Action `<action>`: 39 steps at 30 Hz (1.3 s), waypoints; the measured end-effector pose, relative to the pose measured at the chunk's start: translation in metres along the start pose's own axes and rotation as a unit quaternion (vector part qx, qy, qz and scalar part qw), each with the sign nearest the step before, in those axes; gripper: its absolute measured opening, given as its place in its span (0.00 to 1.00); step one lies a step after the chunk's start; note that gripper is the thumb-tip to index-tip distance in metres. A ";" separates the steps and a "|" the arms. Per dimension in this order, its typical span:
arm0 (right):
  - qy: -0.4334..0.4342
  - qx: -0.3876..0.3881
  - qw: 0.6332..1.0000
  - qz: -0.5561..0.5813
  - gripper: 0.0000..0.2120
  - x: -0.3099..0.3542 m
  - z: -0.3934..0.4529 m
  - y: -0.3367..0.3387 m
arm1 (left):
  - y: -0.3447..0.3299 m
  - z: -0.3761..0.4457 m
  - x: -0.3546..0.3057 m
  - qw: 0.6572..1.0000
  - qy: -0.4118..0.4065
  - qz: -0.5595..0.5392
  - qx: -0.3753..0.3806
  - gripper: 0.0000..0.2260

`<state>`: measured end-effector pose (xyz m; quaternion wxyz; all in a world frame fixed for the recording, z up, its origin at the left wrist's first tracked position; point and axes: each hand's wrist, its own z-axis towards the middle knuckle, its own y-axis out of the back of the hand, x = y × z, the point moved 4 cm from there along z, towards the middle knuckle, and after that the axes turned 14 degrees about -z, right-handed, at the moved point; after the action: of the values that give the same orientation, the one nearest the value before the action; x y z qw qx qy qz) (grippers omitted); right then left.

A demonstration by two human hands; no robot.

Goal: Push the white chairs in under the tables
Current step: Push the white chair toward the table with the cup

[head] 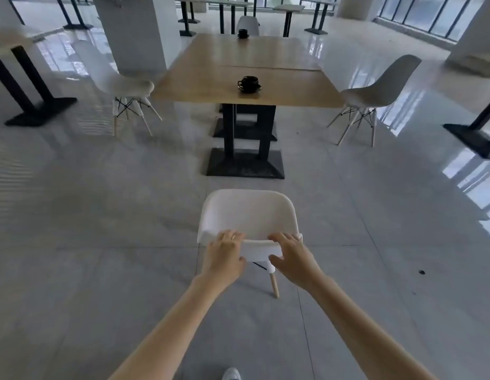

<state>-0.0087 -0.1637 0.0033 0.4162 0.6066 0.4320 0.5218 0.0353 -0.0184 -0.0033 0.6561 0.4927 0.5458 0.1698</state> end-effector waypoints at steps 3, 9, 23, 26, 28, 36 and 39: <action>0.013 -0.002 0.999 -0.049 0.20 -0.007 0.024 -0.017 | -0.017 0.028 0.012 0.999 -0.015 0.045 0.021 0.22; 0.031 0.037 0.990 -0.129 0.19 -0.022 0.052 -0.056 | -0.052 0.057 0.030 0.989 0.008 0.120 0.082 0.17; 0.080 0.070 0.984 -0.144 0.15 -0.045 0.091 -0.089 | -0.083 0.097 0.035 0.976 -0.029 0.169 0.137 0.12; 0.089 0.072 0.981 -0.159 0.16 -0.046 0.096 -0.090 | -0.088 0.102 0.041 0.971 -0.017 0.173 0.162 0.10; 0.085 0.072 0.981 -0.158 0.16 -0.047 0.101 -0.090 | -0.089 0.108 0.041 0.972 -0.049 0.177 0.144 0.10; 0.090 0.066 0.969 -0.221 0.16 -0.050 0.123 -0.083 | -0.077 0.126 0.040 0.977 -0.088 0.171 0.096 0.14; 0.085 0.063 0.968 -0.228 0.17 -0.054 0.131 -0.083 | -0.076 0.134 0.039 0.976 -0.104 0.171 0.083 0.15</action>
<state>0.1095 -0.1989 -0.1054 0.4468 0.4704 0.6248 0.4345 0.1433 -0.0854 -0.0986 0.6273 0.6464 0.3946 0.1816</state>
